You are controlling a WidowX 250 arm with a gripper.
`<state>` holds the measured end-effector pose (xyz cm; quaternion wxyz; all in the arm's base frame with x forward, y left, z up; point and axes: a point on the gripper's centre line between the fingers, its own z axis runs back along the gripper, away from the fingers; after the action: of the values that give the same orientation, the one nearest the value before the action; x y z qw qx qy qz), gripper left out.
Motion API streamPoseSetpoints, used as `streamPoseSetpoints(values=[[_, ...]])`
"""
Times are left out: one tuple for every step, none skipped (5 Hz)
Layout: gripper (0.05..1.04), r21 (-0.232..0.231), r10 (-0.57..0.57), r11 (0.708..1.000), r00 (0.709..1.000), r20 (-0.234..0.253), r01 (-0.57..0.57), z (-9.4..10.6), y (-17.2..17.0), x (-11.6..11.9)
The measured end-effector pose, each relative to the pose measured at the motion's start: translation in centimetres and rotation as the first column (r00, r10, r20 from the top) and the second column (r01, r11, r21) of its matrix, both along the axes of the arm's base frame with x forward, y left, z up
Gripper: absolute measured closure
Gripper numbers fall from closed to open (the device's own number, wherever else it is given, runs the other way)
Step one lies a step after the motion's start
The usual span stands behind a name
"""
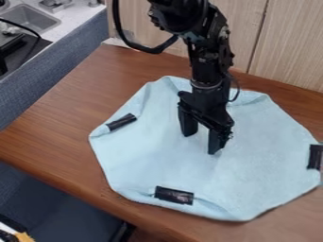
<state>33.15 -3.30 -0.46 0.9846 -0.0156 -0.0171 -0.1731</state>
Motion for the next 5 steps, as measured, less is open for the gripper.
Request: streamPoseSetpoints(values=[[0.083,0.01,0.075,0.997,0.997,-0.004,-0.075,-0.1,2.3,0.3],[0.086,0.013,0.161,0.987,0.987,-0.009,-0.161,-0.1,5.2,0.6],[0.085,0.017,0.238,0.971,0.971,-0.015,-0.237,-0.1,7.9,0.7],[0.085,0.025,0.303,0.953,0.953,-0.016,-0.303,0.0,10.3,0.6],[0.085,0.031,0.354,0.935,0.935,-0.013,-0.353,0.2,12.3,0.4]])
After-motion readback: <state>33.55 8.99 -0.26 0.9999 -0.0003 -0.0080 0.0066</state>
